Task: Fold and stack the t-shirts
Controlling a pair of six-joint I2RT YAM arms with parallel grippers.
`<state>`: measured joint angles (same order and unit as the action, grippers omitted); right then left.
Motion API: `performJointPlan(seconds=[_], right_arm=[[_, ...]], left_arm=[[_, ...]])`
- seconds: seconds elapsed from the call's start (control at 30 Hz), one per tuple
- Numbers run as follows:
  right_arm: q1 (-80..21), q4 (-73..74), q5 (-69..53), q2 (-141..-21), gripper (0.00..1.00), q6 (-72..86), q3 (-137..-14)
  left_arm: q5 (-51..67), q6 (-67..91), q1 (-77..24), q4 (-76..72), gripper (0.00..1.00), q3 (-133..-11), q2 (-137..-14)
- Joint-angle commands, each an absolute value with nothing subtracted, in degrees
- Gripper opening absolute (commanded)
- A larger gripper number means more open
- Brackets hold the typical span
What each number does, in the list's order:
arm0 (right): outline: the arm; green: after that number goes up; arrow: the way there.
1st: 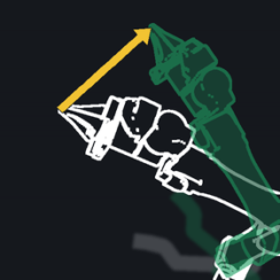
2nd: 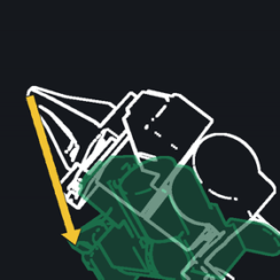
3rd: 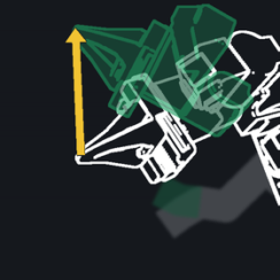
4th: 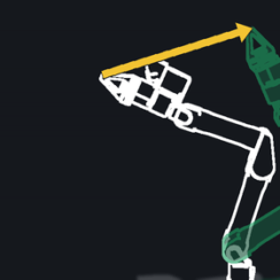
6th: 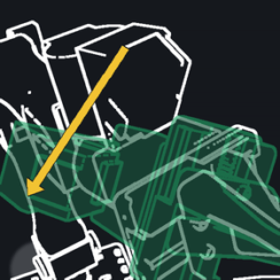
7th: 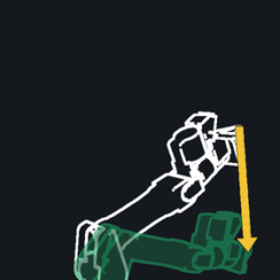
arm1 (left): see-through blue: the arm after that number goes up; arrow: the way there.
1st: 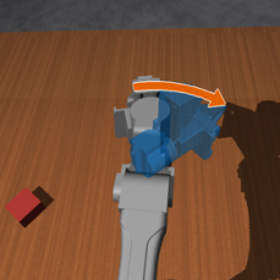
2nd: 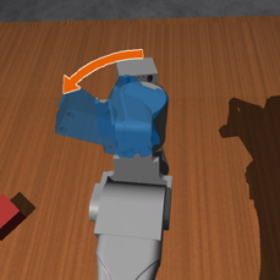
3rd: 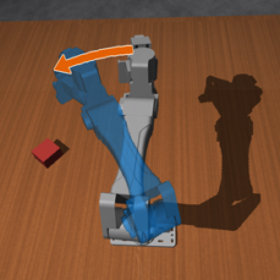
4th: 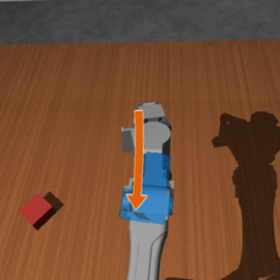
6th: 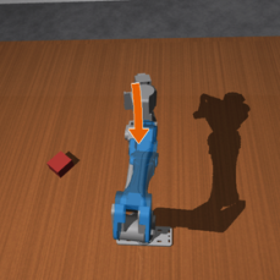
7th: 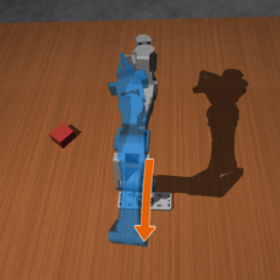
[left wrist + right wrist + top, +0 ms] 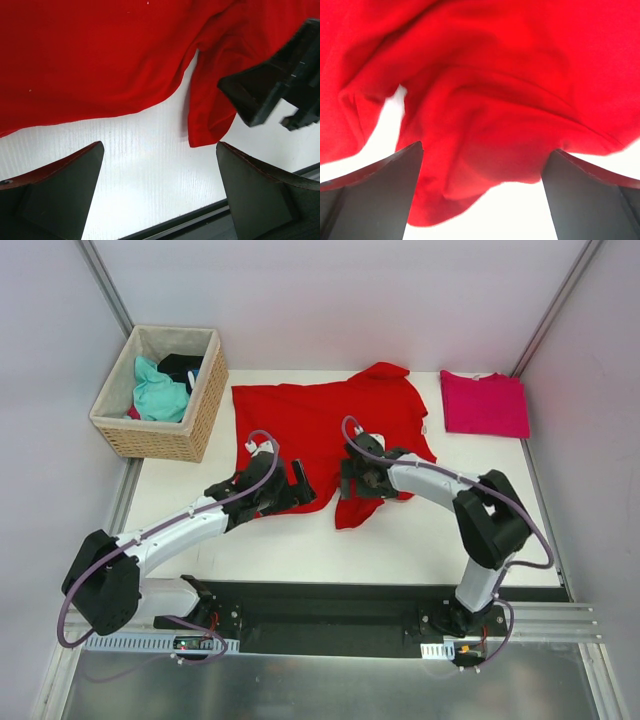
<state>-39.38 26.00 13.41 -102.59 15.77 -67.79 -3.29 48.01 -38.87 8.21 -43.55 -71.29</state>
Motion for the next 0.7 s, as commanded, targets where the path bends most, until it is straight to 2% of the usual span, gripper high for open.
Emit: performJointPlan(seconds=[0.0,0.2,0.57,0.67], right_arm=[[-39.6,28.0,17.2,-91.2,0.99,14.9,-65.4],[-39.7,30.3,18.1,-82.5,0.99,15.6,-59.2],[-39.6,31.0,21.7,-78.8,1.0,16.8,-52.7],[-39.2,31.4,22.8,-77.7,1.0,17.1,-51.7]], left_arm=[[-1.2,48.0,-38.2,6.4,0.95,-43.9,-72.9],[6.6,48.3,-40.2,1.9,0.95,-47.3,-76.3],[11.3,49.2,-49.5,-1.5,0.94,-62.0,-92.0],[11.5,51.5,-50.4,-4.1,0.94,-61.3,-94.1]])
